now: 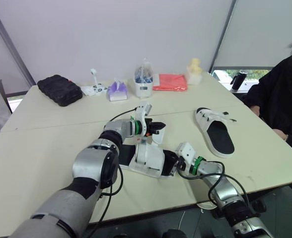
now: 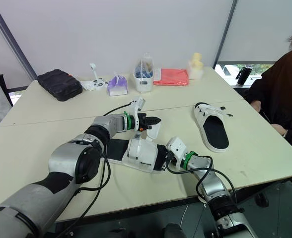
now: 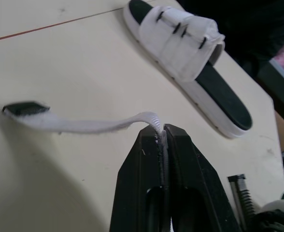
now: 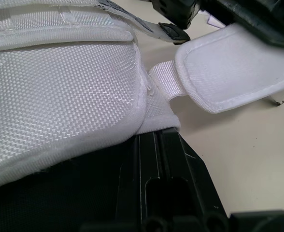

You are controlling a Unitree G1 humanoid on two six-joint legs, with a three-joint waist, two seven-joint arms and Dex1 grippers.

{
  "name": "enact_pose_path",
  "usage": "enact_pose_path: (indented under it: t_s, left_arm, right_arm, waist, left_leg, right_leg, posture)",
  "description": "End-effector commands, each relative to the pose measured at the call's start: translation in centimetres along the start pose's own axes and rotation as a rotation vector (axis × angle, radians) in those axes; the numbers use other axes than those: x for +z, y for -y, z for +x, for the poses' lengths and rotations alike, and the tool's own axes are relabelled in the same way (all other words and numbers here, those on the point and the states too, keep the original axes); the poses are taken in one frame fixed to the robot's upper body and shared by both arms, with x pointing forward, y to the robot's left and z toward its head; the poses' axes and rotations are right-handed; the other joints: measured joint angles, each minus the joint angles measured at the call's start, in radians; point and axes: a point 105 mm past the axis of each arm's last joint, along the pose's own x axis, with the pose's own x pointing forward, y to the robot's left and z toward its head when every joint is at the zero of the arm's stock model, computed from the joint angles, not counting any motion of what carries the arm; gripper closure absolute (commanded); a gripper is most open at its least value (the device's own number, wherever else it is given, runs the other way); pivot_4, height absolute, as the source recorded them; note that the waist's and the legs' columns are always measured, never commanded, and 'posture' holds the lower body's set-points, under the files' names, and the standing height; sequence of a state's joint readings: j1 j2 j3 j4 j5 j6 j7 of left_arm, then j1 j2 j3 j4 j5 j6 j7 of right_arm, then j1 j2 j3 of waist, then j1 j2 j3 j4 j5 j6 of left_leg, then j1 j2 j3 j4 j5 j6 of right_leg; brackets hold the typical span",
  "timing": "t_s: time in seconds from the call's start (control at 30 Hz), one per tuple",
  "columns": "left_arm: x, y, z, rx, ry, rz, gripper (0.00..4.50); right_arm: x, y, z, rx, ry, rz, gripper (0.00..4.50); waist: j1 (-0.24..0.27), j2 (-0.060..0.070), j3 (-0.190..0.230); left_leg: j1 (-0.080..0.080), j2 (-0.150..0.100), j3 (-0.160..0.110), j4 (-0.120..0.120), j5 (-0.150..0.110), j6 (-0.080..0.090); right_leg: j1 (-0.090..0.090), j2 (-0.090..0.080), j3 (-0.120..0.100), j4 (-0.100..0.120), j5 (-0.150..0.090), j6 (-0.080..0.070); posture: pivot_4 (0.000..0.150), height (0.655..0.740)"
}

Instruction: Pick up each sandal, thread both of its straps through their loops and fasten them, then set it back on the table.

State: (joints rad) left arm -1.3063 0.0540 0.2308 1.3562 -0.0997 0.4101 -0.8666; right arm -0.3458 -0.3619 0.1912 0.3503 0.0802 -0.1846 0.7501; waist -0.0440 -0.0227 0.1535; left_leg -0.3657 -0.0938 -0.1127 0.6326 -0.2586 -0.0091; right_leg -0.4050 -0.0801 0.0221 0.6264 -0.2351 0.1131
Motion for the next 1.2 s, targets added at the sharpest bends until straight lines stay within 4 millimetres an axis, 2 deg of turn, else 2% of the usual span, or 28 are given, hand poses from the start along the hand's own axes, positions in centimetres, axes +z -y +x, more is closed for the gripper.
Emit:
enact_pose_path:
  t_s: [0.03,0.07,0.13,0.2,0.27,0.33,0.37,0.43,0.5,0.57,0.63,0.77,0.83,0.9,0.97,1.03,1.13,1.2]
  left_arm:
    - [3.9,1.8,-0.6,-0.099,0.107,0.049,4.46]
    - [4.6,2.1,-0.8,-0.118,0.124,0.089,4.46]
    - [5.9,2.6,-1.2,-0.130,0.142,0.275,4.46]
    - [6.4,3.6,-1.5,-0.169,0.158,0.566,4.46]
    - [5.8,4.8,-1.9,-0.220,0.170,0.891,4.46]
    - [3.3,5.9,-2.7,-0.299,0.170,1.260,4.46]
    - [1.5,6.2,-3.5,-0.349,0.164,1.448,4.46]
    - [-2.0,6.0,-5.3,-0.425,0.136,1.783,4.46]
    - [-3.5,5.4,-6.8,-0.441,0.145,1.968,4.46]
    - [-3.8,4.5,-7.3,-0.418,0.120,2.083,4.46]
    - [-3.3,3.3,-6.8,-0.315,0.102,2.195,4.46]
    - [-2.3,1.6,-6.4,-0.161,0.190,2.413,4.46]
    - [-2.0,1.4,-6.5,-0.140,0.246,2.451,4.46]
    - [-1.8,1.4,-6.6,-0.125,0.282,2.407,4.46]
    - [-1.6,1.8,-6.7,-0.129,0.338,2.389,4.46]
    - [-2.1,2.8,-6.8,-0.205,0.429,2.453,4.46]
    - [-3.0,3.1,-6.8,-0.275,0.487,2.528,3.52]
    - [-2.7,3.5,-6.8,-0.256,0.514,2.449,2.55]
  right_arm:
    - [-4.2,-2.0,-0.3,0.036,-0.161,0.068,4.50]
    - [-4.2,-1.9,-0.3,0.036,-0.162,0.067,4.50]
    - [-4.2,-1.9,-0.3,0.037,-0.163,0.066,4.50]
    - [-4.3,-1.8,-0.5,0.038,-0.166,0.066,4.50]
    - [-4.4,-1.9,-0.6,0.042,-0.170,0.067,4.50]
    - [-4.6,-1.9,-0.8,0.048,-0.176,0.068,4.50]
    - [-4.7,-1.9,-0.8,0.052,-0.179,0.067,4.50]
    - [-4.7,-1.8,-0.9,0.059,-0.183,0.064,4.50]
    - [-4.8,-1.6,-0.9,0.063,-0.186,0.061,4.50]
    - [-4.8,-1.6,-0.9,0.065,-0.188,0.060,4.50]
    - [-4.8,-1.5,-0.8,0.069,-0.190,0.058,4.50]
    - [-4.8,-1.4,-0.8,0.079,-0.192,0.056,4.50]
    - [-4.9,-1.4,-0.8,0.080,-0.194,0.056,4.50]
    - [-5.0,-1.3,-0.9,0.080,-0.196,0.056,4.50]
    - [-5.0,-1.3,-0.9,0.080,-0.198,0.056,4.50]
    - [-5.1,-1.2,-1.0,0.080,-0.201,0.057,4.50]
    - [-5.2,-1.3,-1.0,0.080,-0.204,0.058,4.50]
    - [-5.3,-1.3,-1.0,0.081,-0.206,0.059,4.50]
  waist:
    - [0.000,0.000,0.000]
    - [-0.001,0.000,0.000]
    - [0.000,0.000,0.000]
    - [0.003,0.000,0.000]
    - [0.004,0.000,0.000]
    - [0.003,0.001,0.000]
    - [0.003,0.001,0.000]
    - [0.003,0.002,0.000]
    - [0.006,0.002,-0.001]
    - [0.011,0.001,-0.002]
    - [0.014,0.001,-0.002]
    - [0.023,0.000,-0.002]
    - [0.023,0.000,-0.002]
    - [0.023,0.000,-0.002]
    - [0.023,0.000,-0.002]
    - [0.023,0.000,-0.002]
    - [0.026,-0.001,-0.002]
    - [0.028,-0.002,-0.003]
  left_leg:
    - [0.000,0.000,0.000,0.000,0.000,0.000]
    - [0.000,0.000,0.000,0.000,0.000,0.000]
    - [0.000,0.000,0.000,0.000,0.000,0.000]
    - [0.000,0.000,0.000,0.000,0.000,0.000]
    - [-0.001,0.000,0.000,0.000,0.000,0.000]
    - [-0.001,0.000,0.001,-0.001,0.000,-0.001]
    - [-0.002,0.000,0.002,-0.002,0.000,-0.001]
    - [-0.002,0.001,0.002,-0.002,0.000,-0.003]
    - [-0.002,0.002,0.002,-0.002,0.000,-0.003]
    - [-0.002,0.002,0.002,-0.002,-0.001,-0.003]
    - [0.000,0.001,0.002,-0.002,-0.001,-0.002]
    - [0.003,0.001,0.002,-0.002,-0.001,-0.002]
    - [0.007,0.001,0.003,-0.002,-0.001,-0.001]
    - [0.009,0.001,0.003,-0.003,-0.002,0.000]
    - [0.009,0.001,0.003,-0.003,-0.002,0.000]
    - [0.009,0.001,0.003,-0.003,-0.002,0.000]
    - [0.009,0.001,0.003,-0.003,-0.002,0.000]
    - [0.010,0.001,0.003,-0.002,-0.002,0.000]
  right_leg:
    - [0.000,0.000,0.000,0.000,0.000,0.000]
    - [0.000,0.000,0.000,0.000,0.000,0.000]
    - [0.000,0.000,0.000,0.000,0.000,0.000]
    - [0.000,0.000,0.000,0.000,0.000,0.000]
    - [0.000,-0.001,0.000,0.000,0.000,0.000]
    - [-0.002,-0.001,0.002,-0.001,0.000,0.000]
    - [-0.003,-0.001,0.003,-0.001,0.000,-0.001]
    - [-0.004,-0.002,0.004,-0.002,0.000,-0.001]
    - [-0.004,-0.002,0.004,-0.003,0.001,-0.002]
    - [-0.003,-0.001,0.004,-0.004,0.002,-0.003]
    - [0.000,0.000,0.003,-0.004,0.002,-0.003]
    - [0.002,0.002,0.003,-0.003,0.001,-0.002]
    - [0.005,0.002,0.003,-0.001,-0.001,0.001]
    - [0.006,0.002,0.003,-0.001,-0.002,0.003]
    - [0.006,0.001,0.003,0.000,-0.003,0.004]
    - [0.006,0.001,0.003,0.000,-0.002,0.002]
    - [0.006,0.001,0.003,0.000,-0.002,0.002]
    - [0.007,0.001,0.002,0.000,-0.003,0.004]
  posture:
    - [0.150,0.7400]
    - [0.150,0.7400]
    - [0.150,0.7400]
    - [0.150,0.7400]
    - [0.150,0.7400]
    - [0.150,0.7400]
    - [0.150,0.7400]
    - [0.150,0.7400]
    - [0.150,0.7400]
    - [0.150,0.7400]
    - [0.150,0.7400]
    - [0.150,0.7400]
    - [0.150,0.7400]
    - [0.150,0.7400]
    - [0.150,0.7400]
    - [0.150,0.7400]
    - [0.150,0.7400]
    - [0.150,0.7400]
